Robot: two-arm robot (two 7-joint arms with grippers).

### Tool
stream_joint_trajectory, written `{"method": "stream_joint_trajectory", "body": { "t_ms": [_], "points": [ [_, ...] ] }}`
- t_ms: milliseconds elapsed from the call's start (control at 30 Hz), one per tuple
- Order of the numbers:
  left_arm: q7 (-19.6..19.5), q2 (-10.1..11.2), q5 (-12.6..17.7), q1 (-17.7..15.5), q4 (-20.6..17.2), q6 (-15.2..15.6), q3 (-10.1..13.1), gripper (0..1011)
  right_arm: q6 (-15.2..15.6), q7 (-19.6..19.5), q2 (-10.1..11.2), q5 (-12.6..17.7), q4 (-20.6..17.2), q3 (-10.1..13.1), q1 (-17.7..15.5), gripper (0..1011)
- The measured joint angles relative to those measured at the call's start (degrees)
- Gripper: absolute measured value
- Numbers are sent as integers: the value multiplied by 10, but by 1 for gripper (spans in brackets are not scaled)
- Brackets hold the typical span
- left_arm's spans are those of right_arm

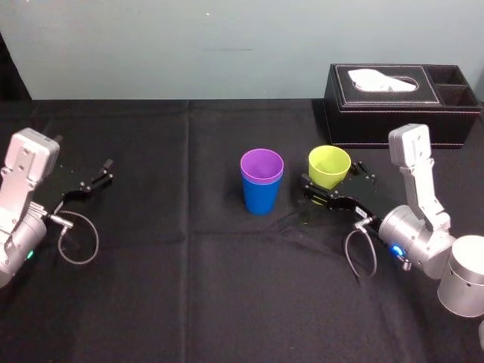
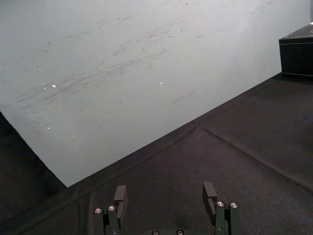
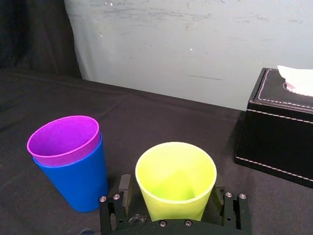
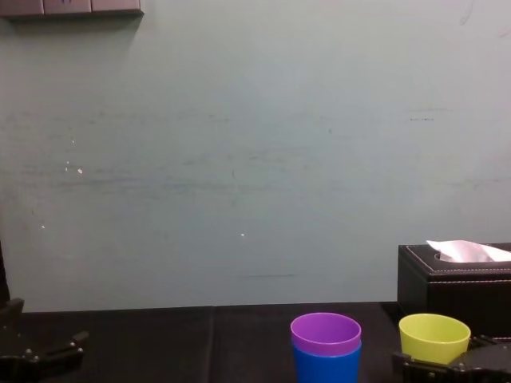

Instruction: Stack the three plastic cups sequentially using one hand.

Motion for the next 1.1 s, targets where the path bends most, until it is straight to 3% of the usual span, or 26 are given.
{"method": "stream_joint_trajectory", "body": {
  "t_ms": [500,600,833,1100],
  "points": [
    [0,0,0,0,0,0,0,1011,0,-1,-2,-1,3,-2,3,995],
    [0,0,0,0,0,0,0,1011,0,-1,-2,-1,3,-2,3,964],
    [0,0,0,0,0,0,0,1011,1,-1,-1,-1,2,-1,2,774],
    [0,0,0,0,0,0,0,1011,2,-2,1,-1,-5,-1,0,739]
  ]
}}
